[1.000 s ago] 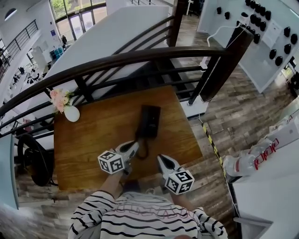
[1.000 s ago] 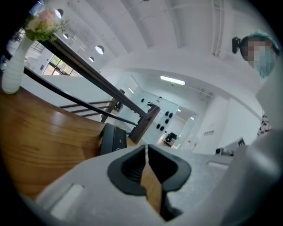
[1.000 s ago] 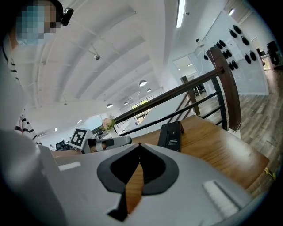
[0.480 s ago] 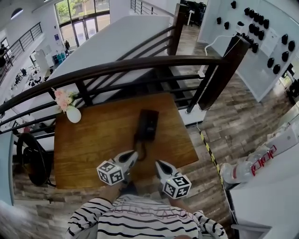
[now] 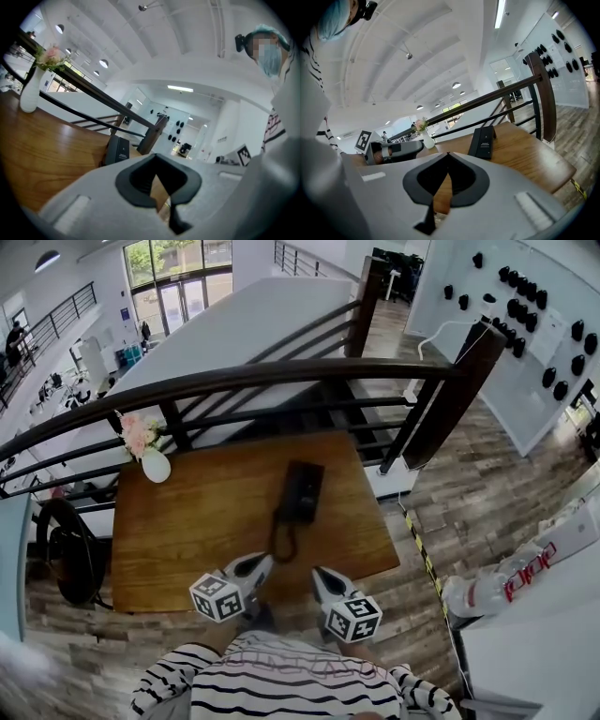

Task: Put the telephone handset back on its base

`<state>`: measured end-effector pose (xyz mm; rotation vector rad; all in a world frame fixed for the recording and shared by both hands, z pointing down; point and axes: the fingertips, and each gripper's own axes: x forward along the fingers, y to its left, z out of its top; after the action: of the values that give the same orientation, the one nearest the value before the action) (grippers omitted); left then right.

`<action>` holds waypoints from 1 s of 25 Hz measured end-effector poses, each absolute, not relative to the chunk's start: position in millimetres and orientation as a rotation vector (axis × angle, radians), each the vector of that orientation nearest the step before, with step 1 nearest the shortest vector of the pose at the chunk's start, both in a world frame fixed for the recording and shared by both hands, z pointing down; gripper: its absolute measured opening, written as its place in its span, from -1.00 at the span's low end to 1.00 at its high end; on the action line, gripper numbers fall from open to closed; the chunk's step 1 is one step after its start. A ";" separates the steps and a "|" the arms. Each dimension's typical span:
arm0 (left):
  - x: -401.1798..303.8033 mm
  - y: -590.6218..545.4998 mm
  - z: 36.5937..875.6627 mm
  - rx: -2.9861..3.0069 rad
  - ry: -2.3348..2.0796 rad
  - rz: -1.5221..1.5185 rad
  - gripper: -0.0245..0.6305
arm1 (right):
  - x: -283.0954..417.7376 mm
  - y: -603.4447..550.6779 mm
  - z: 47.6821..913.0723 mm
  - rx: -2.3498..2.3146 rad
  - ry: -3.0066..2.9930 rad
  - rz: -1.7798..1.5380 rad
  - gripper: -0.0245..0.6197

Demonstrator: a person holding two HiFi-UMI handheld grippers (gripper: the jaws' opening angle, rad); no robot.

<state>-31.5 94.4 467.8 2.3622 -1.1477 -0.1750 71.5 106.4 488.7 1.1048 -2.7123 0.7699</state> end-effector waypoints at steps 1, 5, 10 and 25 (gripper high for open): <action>-33.1 96.3 468.1 2.360 -1.153 -0.174 -0.92 | 70.7 108.2 490.5 1.102 -2.707 0.771 -0.92; -35.4 102.6 470.7 2.353 -1.157 -0.165 -0.92 | 69.4 114.8 497.8 1.101 -2.688 0.770 -0.92; -37.7 106.0 465.9 2.351 -1.160 -0.157 -0.92 | 69.5 113.3 496.6 1.113 -2.676 0.747 -0.92; -47.0 108.3 465.4 2.324 -1.162 -0.156 -0.92 | 71.6 106.1 499.2 1.136 -2.635 0.741 -0.92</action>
<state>-47.0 108.3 465.4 2.3239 -1.1618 -0.1564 71.6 106.1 499.2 1.1364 -2.6349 0.7411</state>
